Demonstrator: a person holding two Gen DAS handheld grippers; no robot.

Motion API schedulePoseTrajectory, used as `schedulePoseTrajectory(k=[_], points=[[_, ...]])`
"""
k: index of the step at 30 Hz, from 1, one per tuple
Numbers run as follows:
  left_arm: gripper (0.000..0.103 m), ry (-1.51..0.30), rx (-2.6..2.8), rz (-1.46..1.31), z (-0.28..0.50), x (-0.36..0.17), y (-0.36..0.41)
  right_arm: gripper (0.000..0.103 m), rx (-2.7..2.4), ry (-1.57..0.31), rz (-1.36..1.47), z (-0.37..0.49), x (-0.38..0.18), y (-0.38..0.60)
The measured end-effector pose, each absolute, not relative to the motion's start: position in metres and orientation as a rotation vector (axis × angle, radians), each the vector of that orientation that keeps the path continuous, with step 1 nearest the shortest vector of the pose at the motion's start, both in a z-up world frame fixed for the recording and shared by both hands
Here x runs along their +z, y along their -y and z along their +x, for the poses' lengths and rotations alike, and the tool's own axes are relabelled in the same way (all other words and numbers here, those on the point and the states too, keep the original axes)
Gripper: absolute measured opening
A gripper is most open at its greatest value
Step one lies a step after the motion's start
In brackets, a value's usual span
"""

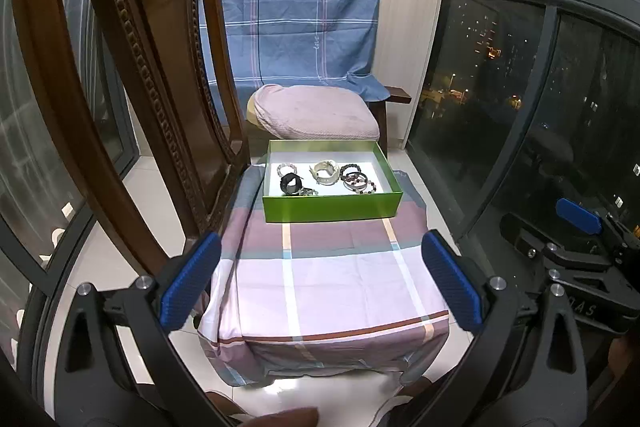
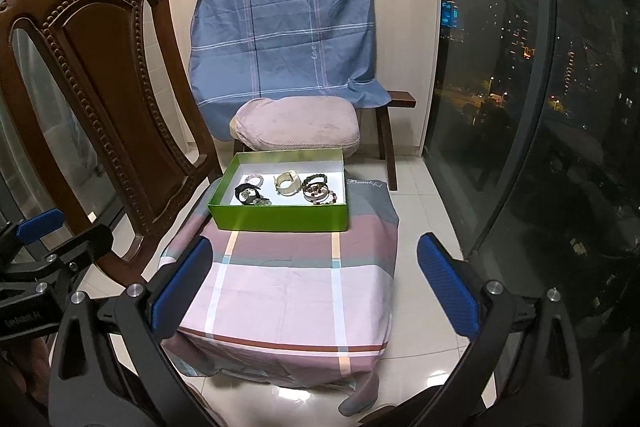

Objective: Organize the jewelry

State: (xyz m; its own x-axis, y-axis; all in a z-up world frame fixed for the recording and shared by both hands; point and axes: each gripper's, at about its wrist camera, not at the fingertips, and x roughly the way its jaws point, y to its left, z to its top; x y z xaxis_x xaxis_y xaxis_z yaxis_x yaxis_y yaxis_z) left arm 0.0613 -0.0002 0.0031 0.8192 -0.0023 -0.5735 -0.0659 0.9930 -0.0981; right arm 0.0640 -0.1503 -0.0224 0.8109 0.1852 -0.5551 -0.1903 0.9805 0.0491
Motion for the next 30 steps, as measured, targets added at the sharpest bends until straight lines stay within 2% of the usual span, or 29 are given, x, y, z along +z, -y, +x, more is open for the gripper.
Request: schedulePoseTrajectory(k=[30], points=[[0.099, -0.624, 0.028, -0.109, 0.0659, 0.0017, 0.0005, 0.100, 0.200, -0.593, -0.007, 0.0645, -0.0229, 0.1532]])
